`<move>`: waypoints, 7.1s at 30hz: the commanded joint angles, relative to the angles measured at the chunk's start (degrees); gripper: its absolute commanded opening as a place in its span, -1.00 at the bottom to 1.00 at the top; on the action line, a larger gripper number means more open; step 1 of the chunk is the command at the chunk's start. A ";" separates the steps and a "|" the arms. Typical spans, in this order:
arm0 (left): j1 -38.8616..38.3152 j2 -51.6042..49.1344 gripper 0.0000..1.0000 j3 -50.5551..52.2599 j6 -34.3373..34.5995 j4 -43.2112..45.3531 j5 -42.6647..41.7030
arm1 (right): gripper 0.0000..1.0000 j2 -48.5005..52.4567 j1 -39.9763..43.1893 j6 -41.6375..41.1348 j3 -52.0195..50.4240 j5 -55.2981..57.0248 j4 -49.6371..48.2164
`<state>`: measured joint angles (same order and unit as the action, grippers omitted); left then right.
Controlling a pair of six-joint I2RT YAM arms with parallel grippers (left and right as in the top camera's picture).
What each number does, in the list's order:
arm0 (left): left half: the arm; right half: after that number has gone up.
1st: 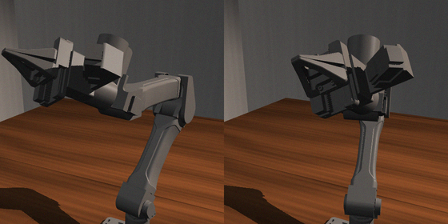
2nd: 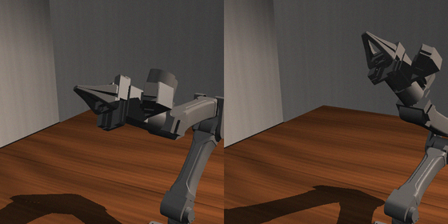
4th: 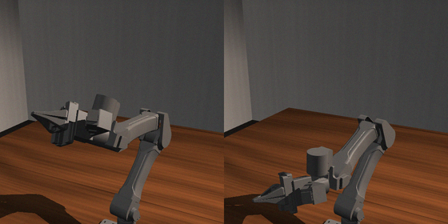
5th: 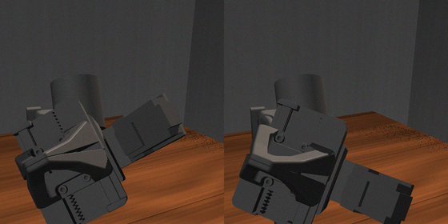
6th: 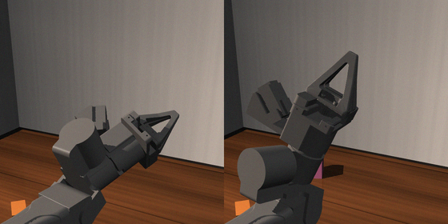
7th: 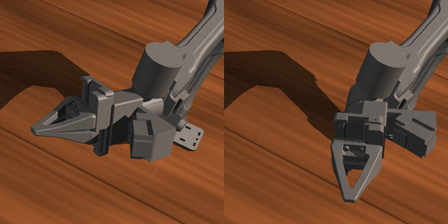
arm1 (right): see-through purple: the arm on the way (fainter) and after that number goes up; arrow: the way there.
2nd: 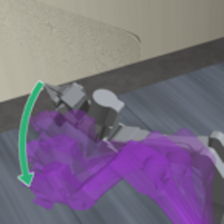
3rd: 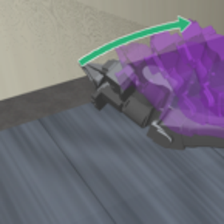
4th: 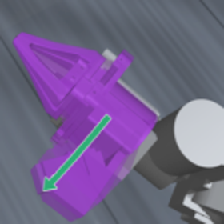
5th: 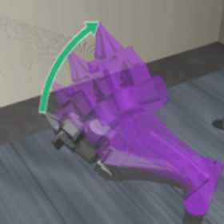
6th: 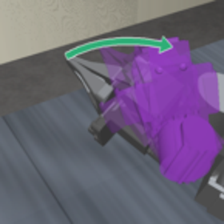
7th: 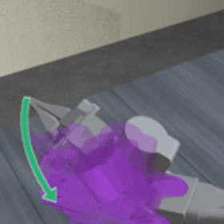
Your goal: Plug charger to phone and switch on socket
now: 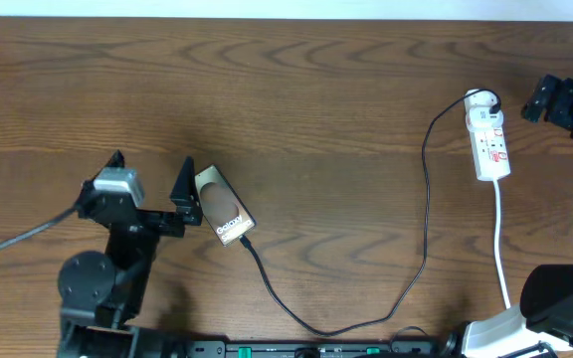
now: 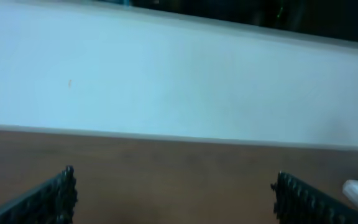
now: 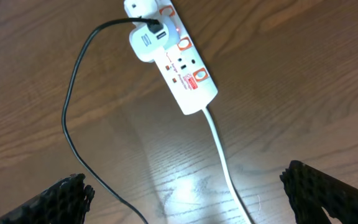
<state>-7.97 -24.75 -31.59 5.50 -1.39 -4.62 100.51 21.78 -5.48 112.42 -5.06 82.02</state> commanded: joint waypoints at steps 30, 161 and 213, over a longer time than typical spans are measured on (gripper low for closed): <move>11.78 24.68 0.96 31.36 -0.52 11.23 -9.64 | 0.99 -0.46 -0.11 -0.48 0.39 0.24 0.09; 10.73 24.52 0.96 31.32 -3.96 -2.01 -4.79 | 0.99 -66.38 -16.92 -5.18 -79.87 -3.63 -79.38; 10.73 24.52 0.96 31.32 -3.96 -2.01 -4.79 | 0.98 -100.21 -16.85 -0.04 -112.10 4.83 -77.59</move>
<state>2.90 -0.58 -1.02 1.65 -1.21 -7.38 0.73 5.17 -4.60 0.40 -1.21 4.08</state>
